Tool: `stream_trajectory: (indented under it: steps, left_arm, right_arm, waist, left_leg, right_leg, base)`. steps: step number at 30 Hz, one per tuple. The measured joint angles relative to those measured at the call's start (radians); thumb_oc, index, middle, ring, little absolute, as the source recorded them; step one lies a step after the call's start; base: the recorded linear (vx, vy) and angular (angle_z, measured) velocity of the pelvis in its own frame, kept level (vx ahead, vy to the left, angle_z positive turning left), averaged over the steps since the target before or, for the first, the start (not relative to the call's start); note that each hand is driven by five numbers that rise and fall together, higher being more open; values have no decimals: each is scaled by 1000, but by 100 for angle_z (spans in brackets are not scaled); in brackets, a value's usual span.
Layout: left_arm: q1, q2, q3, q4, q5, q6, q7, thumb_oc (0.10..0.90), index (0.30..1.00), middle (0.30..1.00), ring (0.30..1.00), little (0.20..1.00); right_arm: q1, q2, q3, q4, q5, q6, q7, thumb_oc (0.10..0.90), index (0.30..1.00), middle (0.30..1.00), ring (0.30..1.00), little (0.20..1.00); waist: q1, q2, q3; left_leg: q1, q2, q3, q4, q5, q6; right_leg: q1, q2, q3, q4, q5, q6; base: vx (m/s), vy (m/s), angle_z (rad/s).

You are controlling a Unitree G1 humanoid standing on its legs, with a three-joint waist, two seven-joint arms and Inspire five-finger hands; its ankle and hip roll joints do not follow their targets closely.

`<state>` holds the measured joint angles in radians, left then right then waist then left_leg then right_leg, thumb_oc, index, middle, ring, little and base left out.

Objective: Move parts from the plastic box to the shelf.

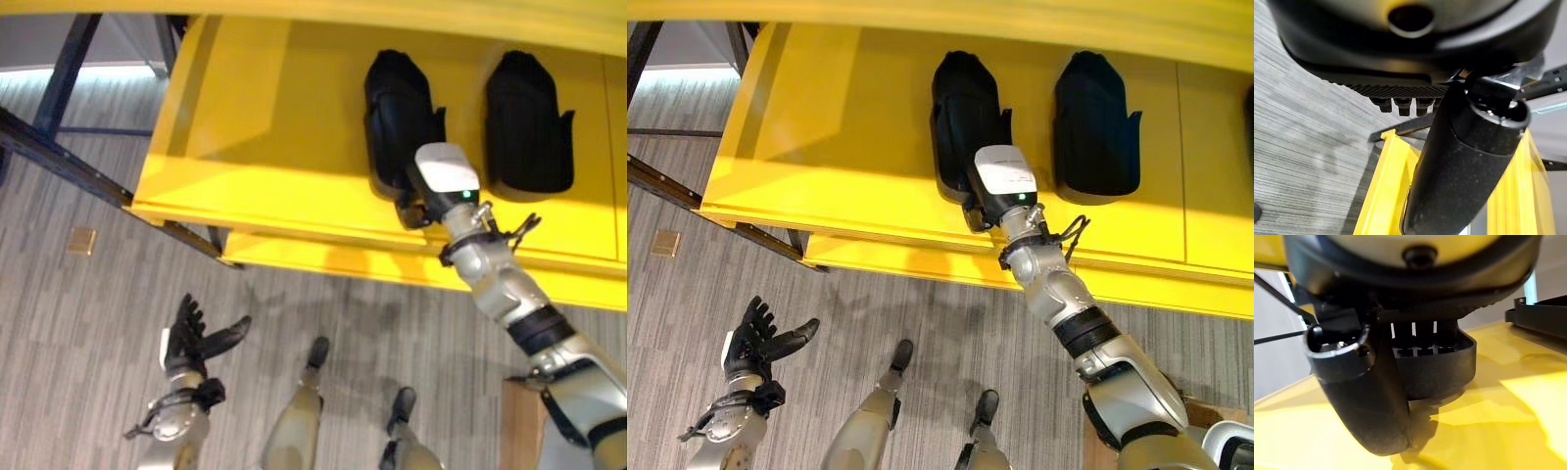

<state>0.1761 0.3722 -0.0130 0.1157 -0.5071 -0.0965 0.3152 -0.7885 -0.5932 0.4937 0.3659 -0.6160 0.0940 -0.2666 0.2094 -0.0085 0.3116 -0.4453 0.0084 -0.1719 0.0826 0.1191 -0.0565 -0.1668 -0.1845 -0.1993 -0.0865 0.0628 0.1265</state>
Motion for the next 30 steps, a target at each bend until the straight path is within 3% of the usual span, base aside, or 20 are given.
stream_trajectory:
  steps: [7, 30]
  left_arm:
    - [-45, 0, -3, 1, 0, 1, 1, 900, 1000, 1000, 1000, 1000]
    - [-51, 0, -2, 1, -1, 0, 4, 900, 1000, 1000, 1000, 1000]
  right_arm:
    - [-1, 41, -36, -63, 0, 19, -24, 400, 300, 300, 300, 300]
    - [-51, 47, -13, -51, -1, 45, -7, 400, 300, 300, 300, 300]
  waist:
    - [-41, 5, 30]
    - [-39, 5, 30]
  left_leg:
    - [-49, -11, 5, 58, -26, 7]
    - [-58, -11, 1, 63, -27, 7]
  right_leg:
    - [-23, -6, 7, 0, 6, -7]
    - [-26, -4, 2, 0, 6, -7]
  base:
    - [-29, 31, -2]
    - [-1, 3, 0]
